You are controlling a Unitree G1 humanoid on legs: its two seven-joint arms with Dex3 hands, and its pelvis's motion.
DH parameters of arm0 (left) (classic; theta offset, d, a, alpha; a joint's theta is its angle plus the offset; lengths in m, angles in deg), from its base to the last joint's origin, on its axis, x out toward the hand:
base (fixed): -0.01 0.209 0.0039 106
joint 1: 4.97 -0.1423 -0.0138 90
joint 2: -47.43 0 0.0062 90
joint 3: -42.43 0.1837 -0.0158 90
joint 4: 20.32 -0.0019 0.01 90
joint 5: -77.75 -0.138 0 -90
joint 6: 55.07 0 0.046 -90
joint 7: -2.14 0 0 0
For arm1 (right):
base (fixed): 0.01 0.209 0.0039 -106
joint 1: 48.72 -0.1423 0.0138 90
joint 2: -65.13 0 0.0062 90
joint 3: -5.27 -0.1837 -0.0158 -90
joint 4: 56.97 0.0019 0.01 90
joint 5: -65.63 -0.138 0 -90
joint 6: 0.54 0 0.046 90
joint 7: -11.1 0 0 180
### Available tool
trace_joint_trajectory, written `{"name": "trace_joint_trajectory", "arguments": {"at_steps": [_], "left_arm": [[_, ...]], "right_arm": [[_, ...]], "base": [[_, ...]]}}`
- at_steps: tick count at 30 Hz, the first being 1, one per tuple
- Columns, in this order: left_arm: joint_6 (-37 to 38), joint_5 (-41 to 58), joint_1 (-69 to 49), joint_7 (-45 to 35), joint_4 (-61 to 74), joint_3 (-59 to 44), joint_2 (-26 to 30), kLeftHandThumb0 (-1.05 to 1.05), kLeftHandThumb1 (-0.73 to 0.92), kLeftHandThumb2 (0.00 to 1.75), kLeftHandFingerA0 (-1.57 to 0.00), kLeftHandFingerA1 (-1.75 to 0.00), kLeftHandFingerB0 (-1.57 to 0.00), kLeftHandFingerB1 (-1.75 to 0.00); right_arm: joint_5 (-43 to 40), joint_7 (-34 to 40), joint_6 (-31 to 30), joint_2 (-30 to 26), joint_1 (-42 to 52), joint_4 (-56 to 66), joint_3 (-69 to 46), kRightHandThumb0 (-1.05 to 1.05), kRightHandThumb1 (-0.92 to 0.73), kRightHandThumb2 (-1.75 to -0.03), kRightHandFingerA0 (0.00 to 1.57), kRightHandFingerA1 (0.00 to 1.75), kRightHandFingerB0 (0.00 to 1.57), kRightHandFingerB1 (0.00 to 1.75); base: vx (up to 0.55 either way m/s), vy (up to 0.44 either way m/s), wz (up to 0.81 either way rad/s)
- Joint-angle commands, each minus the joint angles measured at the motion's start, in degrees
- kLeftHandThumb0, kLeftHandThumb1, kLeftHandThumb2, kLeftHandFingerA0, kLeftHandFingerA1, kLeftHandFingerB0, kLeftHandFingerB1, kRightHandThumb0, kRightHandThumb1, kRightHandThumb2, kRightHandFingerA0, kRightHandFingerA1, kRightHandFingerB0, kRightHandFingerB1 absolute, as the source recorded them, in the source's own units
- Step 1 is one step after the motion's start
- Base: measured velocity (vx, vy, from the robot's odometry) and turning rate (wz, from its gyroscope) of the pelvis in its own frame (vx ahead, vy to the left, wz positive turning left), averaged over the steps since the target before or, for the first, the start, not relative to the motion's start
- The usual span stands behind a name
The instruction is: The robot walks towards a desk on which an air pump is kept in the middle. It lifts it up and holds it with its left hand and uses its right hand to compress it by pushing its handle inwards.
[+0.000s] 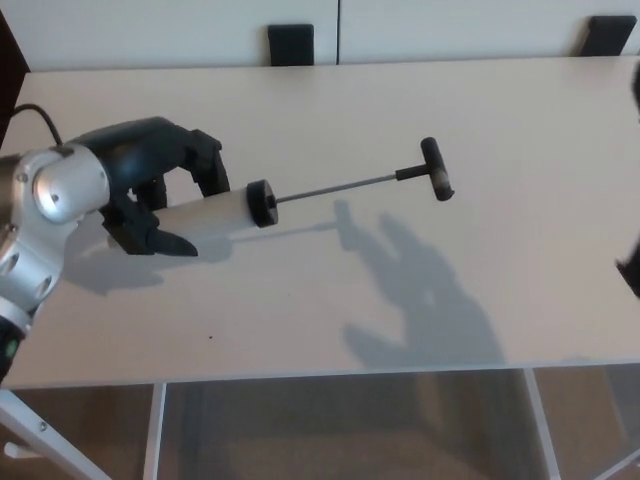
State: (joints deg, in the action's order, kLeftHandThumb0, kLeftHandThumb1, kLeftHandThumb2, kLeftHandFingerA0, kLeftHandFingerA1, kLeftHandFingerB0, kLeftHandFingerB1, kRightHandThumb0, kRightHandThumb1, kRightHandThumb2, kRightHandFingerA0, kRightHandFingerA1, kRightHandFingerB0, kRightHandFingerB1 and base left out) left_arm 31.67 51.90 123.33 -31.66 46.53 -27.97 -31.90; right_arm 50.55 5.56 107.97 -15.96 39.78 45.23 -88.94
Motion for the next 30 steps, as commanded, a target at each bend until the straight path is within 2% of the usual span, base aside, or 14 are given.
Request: {"name": "trace_joint_trajectory", "arguments": {"at_steps": [1,4,5,8,9,10,11,12,13,17,30], "left_arm": [[-5.3,10.4,3.5,-20.2,0.1,-1.4,2.8,-0.10,0.65,0.93,-0.95,-1.53,-0.83,-1.26],[-5.4,10.6,3.2,-20.7,0.1,-1.5,2.6,-0.16,0.62,0.93,-0.96,-1.51,-0.85,-1.24],[-5.9,10.7,2.8,-20.8,0.6,-1.4,2.5,-0.12,0.63,0.96,-0.92,-1.54,-0.82,-1.27],[-7.1,11.0,2.1,-21.3,1.5,-1.3,2.1,-0.13,0.61,0.98,-0.96,-1.57,-0.86,-1.30],[-7.5,10.9,1.9,-21.4,2.1,-1.2,2.0,-0.14,0.62,0.97,-0.95,-1.56,-0.85,-1.30],[-7.7,10.8,1.8,-21.4,2.5,-1.1,1.9,-0.14,0.62,0.97,-0.95,-1.56,-0.85,-1.30],[-8.5,10.8,1.7,-21.7,3.0,-1.1,1.9,-0.14,0.62,0.98,-0.96,-1.55,-0.85,-1.28],[-9.2,10.9,1.7,-22.0,3.3,-1.0,1.8,-0.14,0.62,0.98,-0.96,-1.55,-0.85,-1.28],[-9.7,11.6,1.7,-22.6,3.4,-1.2,1.7,-0.11,0.64,0.97,-0.96,-1.57,-0.83,-1.30],[-10.7,12.6,1.4,-24.2,3.8,-1.3,1.6,-0.11,0.61,0.99,-0.99,-1.57,-0.85,-1.31],[-12.7,12.5,0.6,-25.0,6.8,-0.3,1.8,-0.10,0.62,0.96,-0.91,-1.60,-0.79,-1.36]], "right_arm": [[-2.9,-1.7,-21.1,0.7,-14.7,-24.2,0.9,-0.83,-0.83,-1.18,0.00,0.16,0.00,0.13],[-3.5,-2.0,-21.3,1.5,-15.6,-26.5,0.7,-0.79,-0.83,-1.16,0.00,0.19,0.00,0.16],[-2.9,-2.1,-20.7,1.7,-15.8,-27.7,1.0,-0.87,-0.85,-1.18,0.00,0.14,0.00,0.11],[-1.1,-2.8,-18.9,1.8,-16.3,-30.9,1.9,-0.83,-0.81,-1.18,0.00,0.18,0.00,0.14],[-0.8,-3.3,-18.2,2.0,-16.5,-31.9,2.2,-0.76,-0.92,-0.77,0.00,0.08,0.00,0.07],[-0.9,-3.6,-17.8,2.2,-16.7,-32.6,2.3,-0.76,-0.92,-0.77,0.00,0.08,0.00,0.07],[-1.1,-3.8,-18.0,2.6,-16.9,-32.8,2.4,-0.79,-0.80,-1.16,0.00,0.20,0.00,0.16],[-1.2,-3.9,-18.2,2.8,-17.0,-33.0,2.5,-0.79,-0.80,-1.16,0.00,0.20,0.00,0.16],[-1.1,-3.8,-18.1,3.1,-17.1,-33.1,2.7,-0.89,-0.85,-1.16,0.00,0.13,0.00,0.09],[-0.7,-3.6,-17.7,4.1,-17.3,-33.4,3.0,-0.90,-0.86,-1.17,0.00,0.13,0.00,0.08],[-1.5,-4.1,-19.9,6.2,-16.0,-27.8,2.8,-0.81,-0.80,-1.16,0.00,0.22,0.00,0.18]], "base": [[0.00,0.000,0.00],[0.00,0.000,0.00],[0.00,0.000,0.00],[0.00,0.000,0.00],[0.00,0.000,0.00],[0.00,0.000,0.00],[0.00,0.000,0.00],[0.00,0.000,0.00],[0.00,0.000,0.00],[0.00,0.000,0.00],[0.00,0.000,0.00]]}}
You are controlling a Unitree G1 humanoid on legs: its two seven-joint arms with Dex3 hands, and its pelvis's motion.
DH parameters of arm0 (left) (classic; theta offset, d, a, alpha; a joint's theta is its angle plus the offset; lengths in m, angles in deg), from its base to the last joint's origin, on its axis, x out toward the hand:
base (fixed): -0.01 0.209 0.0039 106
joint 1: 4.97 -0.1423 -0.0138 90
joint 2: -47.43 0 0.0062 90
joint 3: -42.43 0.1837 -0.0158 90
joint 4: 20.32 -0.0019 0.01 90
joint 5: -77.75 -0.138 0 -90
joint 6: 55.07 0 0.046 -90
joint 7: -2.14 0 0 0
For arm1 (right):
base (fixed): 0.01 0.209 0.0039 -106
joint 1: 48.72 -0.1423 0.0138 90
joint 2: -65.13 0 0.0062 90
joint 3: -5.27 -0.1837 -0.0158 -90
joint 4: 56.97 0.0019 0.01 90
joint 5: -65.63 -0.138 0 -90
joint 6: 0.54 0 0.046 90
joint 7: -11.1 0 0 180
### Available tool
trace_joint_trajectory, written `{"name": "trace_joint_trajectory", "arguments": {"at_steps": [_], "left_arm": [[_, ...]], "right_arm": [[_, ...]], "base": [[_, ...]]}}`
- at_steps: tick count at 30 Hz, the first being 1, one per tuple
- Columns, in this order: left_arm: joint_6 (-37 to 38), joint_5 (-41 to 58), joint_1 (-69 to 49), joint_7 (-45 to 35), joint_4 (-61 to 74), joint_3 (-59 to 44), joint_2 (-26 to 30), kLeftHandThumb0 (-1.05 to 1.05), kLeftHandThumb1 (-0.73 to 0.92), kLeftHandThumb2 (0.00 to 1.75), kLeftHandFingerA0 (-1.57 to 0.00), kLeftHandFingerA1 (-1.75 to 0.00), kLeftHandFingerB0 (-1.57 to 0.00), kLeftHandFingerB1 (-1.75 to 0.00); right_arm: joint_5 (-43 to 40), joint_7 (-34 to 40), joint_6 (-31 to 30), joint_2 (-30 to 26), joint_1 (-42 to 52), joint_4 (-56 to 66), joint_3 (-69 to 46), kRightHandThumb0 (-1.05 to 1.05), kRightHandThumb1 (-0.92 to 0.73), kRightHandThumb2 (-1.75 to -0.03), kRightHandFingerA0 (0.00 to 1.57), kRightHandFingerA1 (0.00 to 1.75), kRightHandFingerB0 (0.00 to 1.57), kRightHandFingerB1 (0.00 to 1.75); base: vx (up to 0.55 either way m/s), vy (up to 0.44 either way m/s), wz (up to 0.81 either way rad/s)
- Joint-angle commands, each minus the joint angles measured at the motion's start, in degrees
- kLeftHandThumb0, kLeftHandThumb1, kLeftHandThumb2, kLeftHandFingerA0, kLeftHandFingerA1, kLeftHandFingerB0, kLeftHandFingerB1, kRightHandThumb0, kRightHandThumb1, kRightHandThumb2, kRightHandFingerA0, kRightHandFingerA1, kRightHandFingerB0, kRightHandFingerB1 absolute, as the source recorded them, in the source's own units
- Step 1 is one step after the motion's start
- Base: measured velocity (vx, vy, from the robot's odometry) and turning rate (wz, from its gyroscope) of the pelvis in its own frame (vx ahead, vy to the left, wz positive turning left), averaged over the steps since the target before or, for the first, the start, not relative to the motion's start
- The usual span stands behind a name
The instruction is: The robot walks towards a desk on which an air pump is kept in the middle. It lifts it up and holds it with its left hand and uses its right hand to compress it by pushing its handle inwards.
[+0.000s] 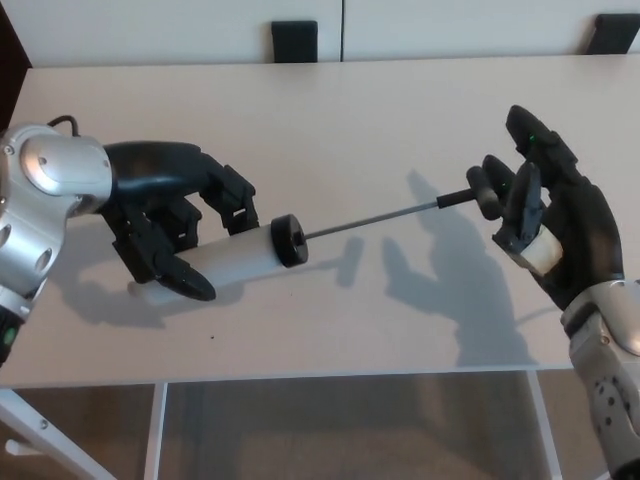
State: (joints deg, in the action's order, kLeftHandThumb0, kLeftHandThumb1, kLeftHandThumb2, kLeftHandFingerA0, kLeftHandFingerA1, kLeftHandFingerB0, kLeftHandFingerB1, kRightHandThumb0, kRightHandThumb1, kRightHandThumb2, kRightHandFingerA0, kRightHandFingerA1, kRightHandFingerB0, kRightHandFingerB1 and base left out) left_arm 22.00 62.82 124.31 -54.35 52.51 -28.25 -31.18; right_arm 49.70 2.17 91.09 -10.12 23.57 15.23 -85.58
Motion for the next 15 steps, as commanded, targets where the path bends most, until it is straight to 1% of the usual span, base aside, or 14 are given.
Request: {"name": "trace_joint_trajectory", "arguments": {"at_steps": [1,2,5,6,10,11,12,13,15], "left_arm": [[-3.0,1.5,-0.3,-2.3,0.8,0.0,1.1,-0.10,0.62,0.96,-0.91,-1.60,-0.79,-1.36],[-3.0,1.3,-0.4,-2.2,0.9,0.1,1.2,-0.11,0.62,0.98,-0.93,-1.58,-0.82,-1.32],[-2.4,0.9,-0.5,-2.0,0.7,0.3,1.5,-0.12,0.61,0.99,-0.94,-1.56,-0.83,-1.31],[-2.3,0.9,-0.3,-2.1,0.3,0.3,1.7,-0.10,0.62,0.98,-0.94,-1.57,-0.82,-1.33],[-2.1,0.8,-0.1,-2.2,-0.1,0.3,1.9,-0.11,0.63,0.97,-0.94,-1.57,-0.82,-1.32],[-1.7,0.7,-0.3,-2.1,-0.4,0.2,2.3,-0.12,0.61,0.98,-0.95,-1.54,-0.84,-1.28],[-1.7,0.7,-0.3,-2.1,-0.4,0.2,2.3,-0.12,0.61,0.98,-0.95,-1.54,-0.84,-1.28],[-0.8,0.6,-0.6,-2.1,-1.2,0.1,3.0,-0.12,0.60,1.00,-0.95,-1.54,-0.85,-1.27],[-1.0,0.6,-0.5,-2.1,-1.7,0.0,3.3,-0.12,0.60,1.00,-0.94,-1.54,-0.86,-1.26]], "right_arm": [[-0.7,-0.7,-3.2,0.4,0.3,2.4,-0.6,-0.81,-0.80,-1.16,0.00,0.22,0.00,0.18],[-1.3,-1.2,-3.6,0.5,0.4,2.9,-0.9,-0.80,-0.77,-1.15,0.00,0.21,0.00,0.19],[-2.8,-3.2,-4.1,0.2,0.3,4.3,-1.8,-0.81,-0.76,-1.16,0.00,0.21,0.00,0.18],[-2.8,-3.3,-4.3,0.1,0.2,4.7,-2.2,-0.83,-0.80,-1.17,0.00,0.20,0.00,0.16],[-2.8,-3.6,-4.8,-0.2,-0.1,5.4,-2.7,-0.86,-0.83,-1.18,0.00,0.18,0.00,0.15],[-3.0,-3.8,-5.3,-0.4,0.0,5.8,-3.0,-0.87,-0.82,-1.16,0.06,0.20,0.06,0.15],[-3.0,-3.8,-5.3,-0.4,0.0,5.8,-3.0,-0.87,-0.82,-1.16,0.06,0.20,0.06,0.15],[-3.6,-4.7,-6.6,-1.2,0.2,6.6,-3.8,-0.89,-0.85,-1.17,0.01,0.15,0.00,0.10],[-4.2,-5.3,-7.2,-1.6,0.4,6.9,-4.4,-0.90,-0.85,-1.17,0.00,0.13,0.00,0.09]], "base": [[0.00,0.000,0.00],[0.00,0.000,0.00],[0.00,0.000,0.00],[0.00,0.000,0.00],[0.00,0.000,0.00],[0.00,0.000,0.00],[0.00,0.000,0.00],[0.00,0.000,0.00],[0.00,0.000,0.00]]}}
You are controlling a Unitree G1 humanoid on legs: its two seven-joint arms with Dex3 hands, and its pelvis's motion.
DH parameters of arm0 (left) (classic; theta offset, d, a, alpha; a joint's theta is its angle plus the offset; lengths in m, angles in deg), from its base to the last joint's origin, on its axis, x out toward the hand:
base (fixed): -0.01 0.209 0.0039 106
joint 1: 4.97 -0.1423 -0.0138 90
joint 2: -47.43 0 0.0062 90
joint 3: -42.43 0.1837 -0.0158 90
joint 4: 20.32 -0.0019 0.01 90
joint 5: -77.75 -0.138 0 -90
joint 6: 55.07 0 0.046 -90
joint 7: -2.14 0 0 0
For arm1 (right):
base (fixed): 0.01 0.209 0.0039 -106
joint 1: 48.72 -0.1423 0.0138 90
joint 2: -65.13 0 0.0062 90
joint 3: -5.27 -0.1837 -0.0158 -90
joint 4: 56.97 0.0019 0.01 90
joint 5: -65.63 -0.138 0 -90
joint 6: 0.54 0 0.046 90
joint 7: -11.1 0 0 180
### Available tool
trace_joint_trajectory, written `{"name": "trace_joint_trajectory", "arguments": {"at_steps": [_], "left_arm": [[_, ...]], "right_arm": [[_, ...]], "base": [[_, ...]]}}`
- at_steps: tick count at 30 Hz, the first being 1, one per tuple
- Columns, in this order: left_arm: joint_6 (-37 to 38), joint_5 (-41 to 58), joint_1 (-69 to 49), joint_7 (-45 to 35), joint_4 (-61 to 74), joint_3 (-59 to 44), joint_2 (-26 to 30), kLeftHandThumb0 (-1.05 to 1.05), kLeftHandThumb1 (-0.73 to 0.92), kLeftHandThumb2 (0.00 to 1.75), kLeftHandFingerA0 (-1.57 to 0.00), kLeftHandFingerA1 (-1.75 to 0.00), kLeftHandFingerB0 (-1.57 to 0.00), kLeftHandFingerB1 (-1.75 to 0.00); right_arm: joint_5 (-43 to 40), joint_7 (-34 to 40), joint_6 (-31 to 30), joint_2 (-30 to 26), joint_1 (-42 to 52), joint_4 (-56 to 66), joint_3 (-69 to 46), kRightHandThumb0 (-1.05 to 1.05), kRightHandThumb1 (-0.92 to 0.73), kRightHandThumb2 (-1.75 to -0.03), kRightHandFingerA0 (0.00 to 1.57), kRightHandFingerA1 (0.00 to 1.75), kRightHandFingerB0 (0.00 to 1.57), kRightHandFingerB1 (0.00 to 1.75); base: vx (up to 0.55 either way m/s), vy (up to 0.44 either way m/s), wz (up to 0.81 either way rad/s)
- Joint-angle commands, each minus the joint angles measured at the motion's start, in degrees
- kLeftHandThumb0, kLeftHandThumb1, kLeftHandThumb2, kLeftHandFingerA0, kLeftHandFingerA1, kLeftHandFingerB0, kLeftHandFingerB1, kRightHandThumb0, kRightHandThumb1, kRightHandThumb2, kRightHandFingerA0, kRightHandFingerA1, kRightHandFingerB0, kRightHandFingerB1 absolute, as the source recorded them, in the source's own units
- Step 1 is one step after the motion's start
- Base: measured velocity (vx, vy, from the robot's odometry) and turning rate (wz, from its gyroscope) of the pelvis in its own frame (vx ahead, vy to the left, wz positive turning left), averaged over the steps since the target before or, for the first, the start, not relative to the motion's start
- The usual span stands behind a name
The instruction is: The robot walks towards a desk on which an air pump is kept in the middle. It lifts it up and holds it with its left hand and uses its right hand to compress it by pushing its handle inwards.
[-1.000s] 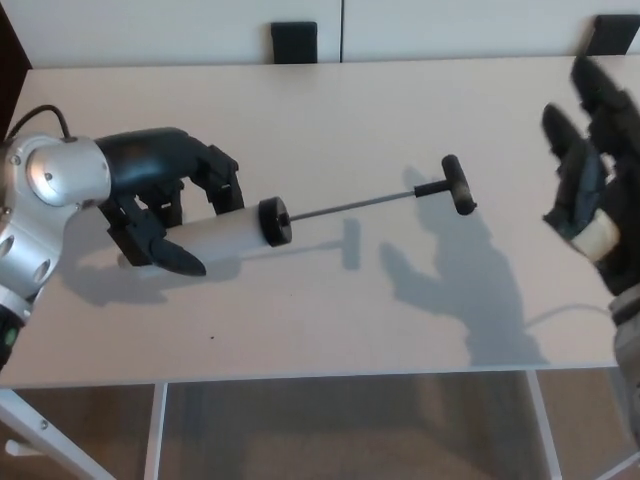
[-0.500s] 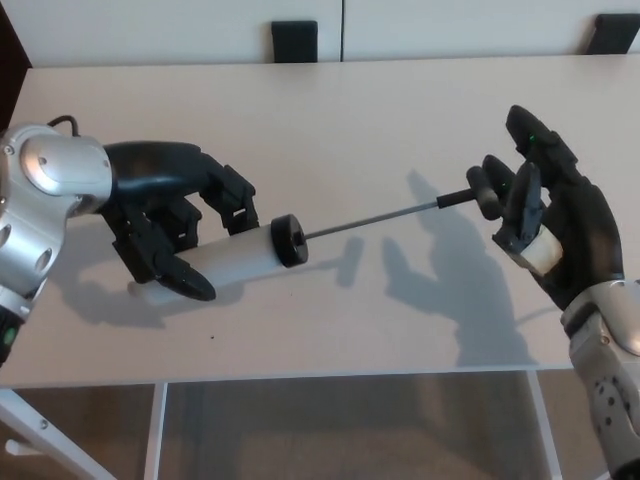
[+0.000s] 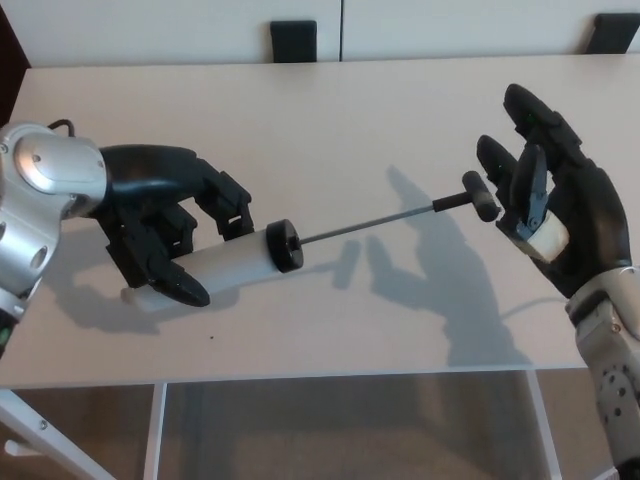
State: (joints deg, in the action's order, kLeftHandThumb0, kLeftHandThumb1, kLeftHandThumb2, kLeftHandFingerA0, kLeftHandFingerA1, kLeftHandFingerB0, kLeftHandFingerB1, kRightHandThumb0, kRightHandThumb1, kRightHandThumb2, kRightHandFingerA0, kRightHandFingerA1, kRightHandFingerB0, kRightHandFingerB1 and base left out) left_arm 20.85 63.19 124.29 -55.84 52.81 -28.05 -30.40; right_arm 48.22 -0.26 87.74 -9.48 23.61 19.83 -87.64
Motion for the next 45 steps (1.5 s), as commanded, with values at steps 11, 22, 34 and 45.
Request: {"name": "trace_joint_trajectory", "arguments": {"at_steps": [11,22,34,45], "left_arm": [[1.6,0.7,-0.5,-0.8,-3.4,-0.3,3.8,-0.14,0.60,0.96,-0.97,-1.54,-0.86,-1.27],[1.3,-0.5,0.3,-0.3,-2.6,1.8,2.2,-0.16,0.63,0.93,-0.97,-1.49,-0.87,-1.22],[-3.8,-2.6,0.1,1.8,0.3,4.2,-0.1,-0.11,0.70,0.89,-0.87,-1.50,-0.79,-1.22],[-2.9,-2.9,0.2,2.7,0.4,5.3,-2.2,-0.13,0.65,0.95,-0.95,-1.54,-0.83,-1.27]], "right_arm": [[-2.7,-4.3,-5.4,-4.4,0.5,2.7,-4.0,-0.90,-0.87,-1.19,0.00,0.14,0.00,0.10],[-1.7,-4.8,-4.5,-2.3,1.3,3.2,-2.8,-0.86,-0.80,-1.13,0.07,0.24,0.07,0.20],[1.6,-4.5,-3.1,-1.6,2.7,6.4,1.0,-0.89,-0.79,-1.14,0.07,0.28,0.08,0.19],[2.1,-4.3,-3.4,-0.2,4.1,7.8,2.6,-0.90,-0.81,-1.15,0.07,0.23,0.07,0.17]], "base": [[0.00,0.000,0.00],[0.00,0.000,0.00],[0.00,0.000,0.00],[0.00,0.000,0.00]]}}
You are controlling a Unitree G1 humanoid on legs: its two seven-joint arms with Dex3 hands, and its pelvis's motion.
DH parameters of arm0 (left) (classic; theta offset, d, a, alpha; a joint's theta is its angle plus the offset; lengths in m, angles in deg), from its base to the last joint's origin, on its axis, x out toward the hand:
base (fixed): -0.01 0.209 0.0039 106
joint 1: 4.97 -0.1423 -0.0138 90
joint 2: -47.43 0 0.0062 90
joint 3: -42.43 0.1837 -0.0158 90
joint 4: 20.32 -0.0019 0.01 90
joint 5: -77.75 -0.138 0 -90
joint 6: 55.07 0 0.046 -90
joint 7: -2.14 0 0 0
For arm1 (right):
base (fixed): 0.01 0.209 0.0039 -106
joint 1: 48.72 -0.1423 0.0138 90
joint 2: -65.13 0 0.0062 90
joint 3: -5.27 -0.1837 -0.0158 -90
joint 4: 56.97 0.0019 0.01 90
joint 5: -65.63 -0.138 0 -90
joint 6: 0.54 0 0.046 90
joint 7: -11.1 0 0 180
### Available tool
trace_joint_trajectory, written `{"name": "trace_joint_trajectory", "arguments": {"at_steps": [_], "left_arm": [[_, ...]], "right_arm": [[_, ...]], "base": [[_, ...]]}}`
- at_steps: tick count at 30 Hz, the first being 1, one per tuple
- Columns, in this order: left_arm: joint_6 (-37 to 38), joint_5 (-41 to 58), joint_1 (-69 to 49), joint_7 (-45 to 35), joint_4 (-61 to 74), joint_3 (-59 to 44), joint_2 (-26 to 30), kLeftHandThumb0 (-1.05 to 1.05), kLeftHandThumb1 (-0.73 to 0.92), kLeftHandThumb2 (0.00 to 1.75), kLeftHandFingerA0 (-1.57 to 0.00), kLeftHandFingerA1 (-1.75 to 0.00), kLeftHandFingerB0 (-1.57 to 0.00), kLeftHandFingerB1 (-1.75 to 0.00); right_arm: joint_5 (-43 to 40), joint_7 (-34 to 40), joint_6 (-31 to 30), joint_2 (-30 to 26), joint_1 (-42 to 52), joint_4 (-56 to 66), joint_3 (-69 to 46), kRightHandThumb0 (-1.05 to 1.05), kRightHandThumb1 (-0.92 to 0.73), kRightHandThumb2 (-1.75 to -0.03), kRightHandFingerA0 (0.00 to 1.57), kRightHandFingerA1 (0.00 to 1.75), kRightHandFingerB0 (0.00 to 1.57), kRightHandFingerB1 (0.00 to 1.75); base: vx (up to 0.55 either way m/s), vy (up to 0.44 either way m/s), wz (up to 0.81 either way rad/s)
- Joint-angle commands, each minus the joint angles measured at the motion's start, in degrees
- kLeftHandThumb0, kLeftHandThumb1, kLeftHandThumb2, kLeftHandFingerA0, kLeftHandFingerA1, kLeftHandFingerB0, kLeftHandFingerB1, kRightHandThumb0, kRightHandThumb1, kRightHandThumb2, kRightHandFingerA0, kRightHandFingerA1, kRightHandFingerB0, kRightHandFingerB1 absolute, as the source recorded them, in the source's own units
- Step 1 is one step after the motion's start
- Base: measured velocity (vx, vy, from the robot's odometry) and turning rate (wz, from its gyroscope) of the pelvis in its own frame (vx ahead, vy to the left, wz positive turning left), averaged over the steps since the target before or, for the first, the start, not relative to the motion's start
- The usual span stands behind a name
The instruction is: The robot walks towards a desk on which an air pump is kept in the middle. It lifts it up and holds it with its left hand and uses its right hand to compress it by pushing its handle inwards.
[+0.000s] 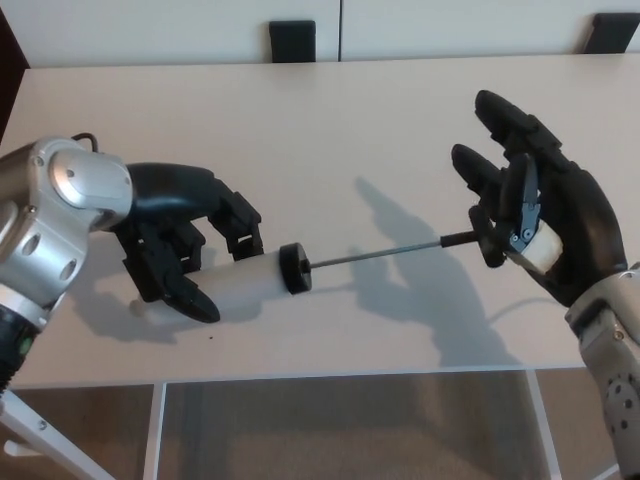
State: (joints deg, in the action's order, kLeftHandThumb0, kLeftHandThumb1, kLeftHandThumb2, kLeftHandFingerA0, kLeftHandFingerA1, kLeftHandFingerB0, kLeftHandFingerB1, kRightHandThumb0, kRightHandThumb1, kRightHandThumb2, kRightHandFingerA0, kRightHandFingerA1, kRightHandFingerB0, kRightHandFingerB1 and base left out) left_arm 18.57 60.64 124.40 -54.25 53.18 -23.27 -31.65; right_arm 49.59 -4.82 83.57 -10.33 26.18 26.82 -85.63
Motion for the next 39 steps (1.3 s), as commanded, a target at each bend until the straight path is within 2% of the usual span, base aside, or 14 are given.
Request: {"name": "trace_joint_trajectory", "arguments": {"at_steps": [1,14,19,25,30,31,32,33,35,36,37,38,39], "left_arm": [[-1.3,-0.3,0.2,1.1,0.1,0.5,-1.3,-0.13,0.65,0.95,-0.95,-1.54,-0.83,-1.27],[-1.7,0.1,1.0,1.0,0.0,-0.1,-2.3,-0.10,0.66,0.97,-0.95,-1.58,-0.82,-1.35],[-2.2,-0.7,1.5,1.5,0.2,0.2,-2.5,-0.11,0.68,0.90,-0.91,-1.59,-0.78,-1.36],[-2.6,-0.7,2.0,1.3,0.4,0.5,-3.1,-0.11,0.67,0.93,-0.91,-1.54,-0.82,-1.33],[-3.3,-0.2,3.3,2.1,-0.4,0.6,-5.7,-0.09,0.64,0.96,-0.92,-1.54,-0.87,-1.30],[-4.8,-0.3,5.0,2.5,-0.5,1.0,-7.8,-0.10,0.65,0.94,-0.86,-1.54,-0.79,-1.30],[-5.9,-0.4,6.1,2.8,-0.6,1.2,-9.2,-0.10,0.65,0.94,-0.86,-1.54,-0.79,-1.30],[-6.6,-0.6,7.2,3.2,-0.8,1.5,-10.6,-0.13,0.64,0.89,-0.84,-1.47,-0.78,-1.26],[-7.1,-0.9,8.1,3.6,-1.2,1.7,-11.8,-0.13,0.64,0.89,-0.84,-1.47,-0.78,-1.26],[-7.9,-1.8,8.7,5.1,-1.3,2.4,-13.5,-0.24,0.71,0.61,-0.82,-0.69,-0.67,-0.49],[-8.6,-2.6,9.2,6.2,-1.4,3.0,-14.8,-0.24,0.71,0.61,-0.82,-0.69,-0.67,-0.49],[-9.2,-3.9,10.0,7.5,-1.6,4.1,-16.4,-0.26,0.74,0.61,-0.79,-0.75,-0.54,-0.49],[-9.6,-4.7,10.5,8.4,-1.7,4.8,-17.4,-0.26,0.74,0.61,-0.79,-0.75,-0.54,-0.49]], "right_arm": [[0.8,0.2,0.7,0.8,1.7,0.8,0.8,-0.90,-0.81,-1.15,0.07,0.23,0.07,0.17],[0.3,-0.5,0.9,1.6,1.9,0.5,0.7,-0.88,-0.82,-1.15,0.08,0.24,0.08,0.18],[0.5,0.0,0.6,1.8,1.6,0.2,0.4,-0.89,-0.81,-1.15,0.08,0.24,0.08,0.18],[0.6,0.0,0.6,1.9,1.7,0.5,0.3,-0.89,-0.81,-1.15,0.08,0.24,0.08,0.18],[6.5,1.7,3.0,-0.5,1.7,0.5,2.5,-0.83,-0.85,-1.18,0.07,0.27,0.07,0.19],[8.0,2.9,4.2,-0.5,1.6,0.2,2.8,-0.84,-0.85,-1.17,0.07,0.25,0.07,0.19],[8.9,3.7,5.0,-0.4,1.5,-0.1,3.0,-0.84,-0.85,-1.17,0.07,0.25,0.07,0.19],[9.2,4.4,5.4,0.0,1.4,-0.2,2.9,-0.84,-0.84,-1.17,0.07,0.27,0.07,0.20],[9.3,5.2,5.9,0.4,1.3,-0.4,3.0,-0.84,-0.84,-1.17,0.07,0.27,0.07,0.20],[9.8,5.5,6.8,0.5,1.1,-0.8,3.1,-0.83,-0.85,-1.18,0.07,0.27,0.07,0.20],[10.2,5.8,7.6,0.7,0.9,-1.1,3.3,-0.83,-0.85,-1.18,0.07,0.27,0.07,0.20],[11.6,7.2,8.2,0.6,0.9,-1.2,3.4,-0.85,-0.84,-1.18,0.09,0.30,0.09,0.24],[12.5,8.2,8.7,0.6,0.9,-1.2,3.4,-0.85,-0.84,-1.18,0.09,0.30,0.09,0.24]], "base": [[0.00,0.000,0.00],[0.00,0.000,0.00],[0.00,0.000,0.00],[0.00,0.000,0.00],[0.00,0.000,0.00],[0.00,0.000,0.00],[0.00,0.000,0.00],[0.00,0.000,0.00],[0.00,0.000,0.00],[0.00,0.000,0.00],[0.00,0.000,0.00],[0.00,0.000,0.00],[0.00,0.000,0.00]]}}
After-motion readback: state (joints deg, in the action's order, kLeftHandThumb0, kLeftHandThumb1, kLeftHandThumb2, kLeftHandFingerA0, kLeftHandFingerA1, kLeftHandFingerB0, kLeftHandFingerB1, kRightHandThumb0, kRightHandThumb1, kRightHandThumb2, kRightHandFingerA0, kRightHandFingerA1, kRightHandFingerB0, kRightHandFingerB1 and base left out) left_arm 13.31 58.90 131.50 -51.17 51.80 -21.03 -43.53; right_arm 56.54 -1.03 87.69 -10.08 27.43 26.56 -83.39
